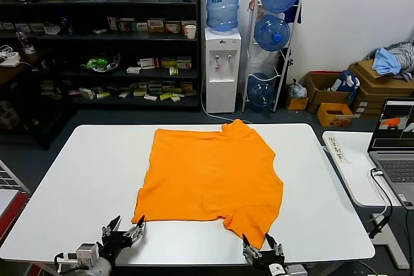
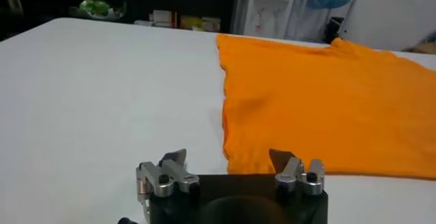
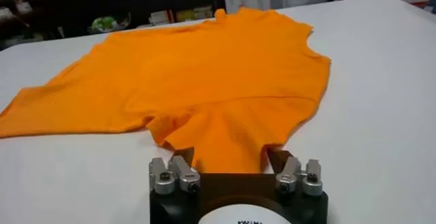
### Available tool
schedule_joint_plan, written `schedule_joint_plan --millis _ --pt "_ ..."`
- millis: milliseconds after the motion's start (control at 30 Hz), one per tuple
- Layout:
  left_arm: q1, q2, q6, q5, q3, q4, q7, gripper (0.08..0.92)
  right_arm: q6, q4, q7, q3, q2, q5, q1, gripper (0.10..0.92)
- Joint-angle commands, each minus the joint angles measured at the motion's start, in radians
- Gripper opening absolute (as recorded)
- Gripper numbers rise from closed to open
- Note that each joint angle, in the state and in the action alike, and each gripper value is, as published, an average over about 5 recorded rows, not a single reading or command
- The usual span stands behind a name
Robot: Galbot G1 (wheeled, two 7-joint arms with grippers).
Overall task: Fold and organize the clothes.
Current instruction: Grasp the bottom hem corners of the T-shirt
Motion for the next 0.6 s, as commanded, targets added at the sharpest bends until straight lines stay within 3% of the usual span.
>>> schedule_joint_plan --millis 33,433,600 --pt "-0.007 0.006 0.012 -0.012 0.007 0.005 -0.003 0.731 -0.015 -0.006 0.010 -0.014 0.003 0.010 0.016 0.524" --pt "-0.010 -0.002 -0.004 -0.007 0.013 0.020 -0.003 0.385 0.003 0.013 0.002 0.002 -0.002 0.004 -0.001 0.181" --pt "-0.015 -0.002 -0.013 -0.006 0.013 0.022 -0.003 0.246 0.016 0.031 -0.003 0.013 -0.007 0.006 -0.016 0.124"
